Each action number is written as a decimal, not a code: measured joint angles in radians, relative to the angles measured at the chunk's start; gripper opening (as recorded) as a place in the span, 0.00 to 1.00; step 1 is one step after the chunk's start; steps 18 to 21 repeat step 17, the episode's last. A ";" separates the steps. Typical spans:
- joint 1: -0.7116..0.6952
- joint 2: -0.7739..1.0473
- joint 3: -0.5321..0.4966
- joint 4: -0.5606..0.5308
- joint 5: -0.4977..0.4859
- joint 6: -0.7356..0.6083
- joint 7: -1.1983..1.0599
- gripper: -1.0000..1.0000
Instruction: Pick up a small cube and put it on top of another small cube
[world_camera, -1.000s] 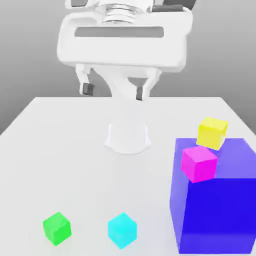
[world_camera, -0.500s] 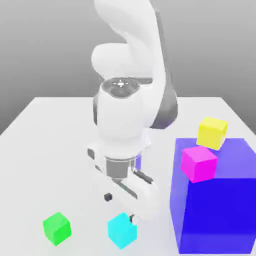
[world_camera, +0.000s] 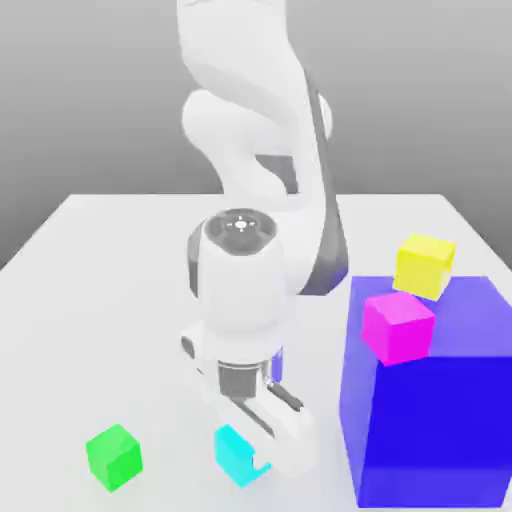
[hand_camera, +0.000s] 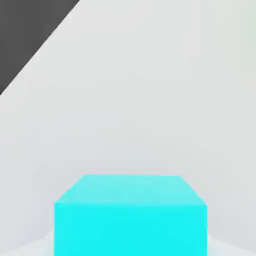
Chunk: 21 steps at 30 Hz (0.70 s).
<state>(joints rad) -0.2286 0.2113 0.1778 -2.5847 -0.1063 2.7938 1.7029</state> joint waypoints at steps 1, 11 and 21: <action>-0.011 -0.025 -0.005 0.000 0.015 -0.025 -0.005 0.00; -0.177 -0.033 -0.155 0.080 0.096 -0.108 0.053 0.00; -0.177 0.053 -0.158 0.085 0.092 -0.027 0.057 1.00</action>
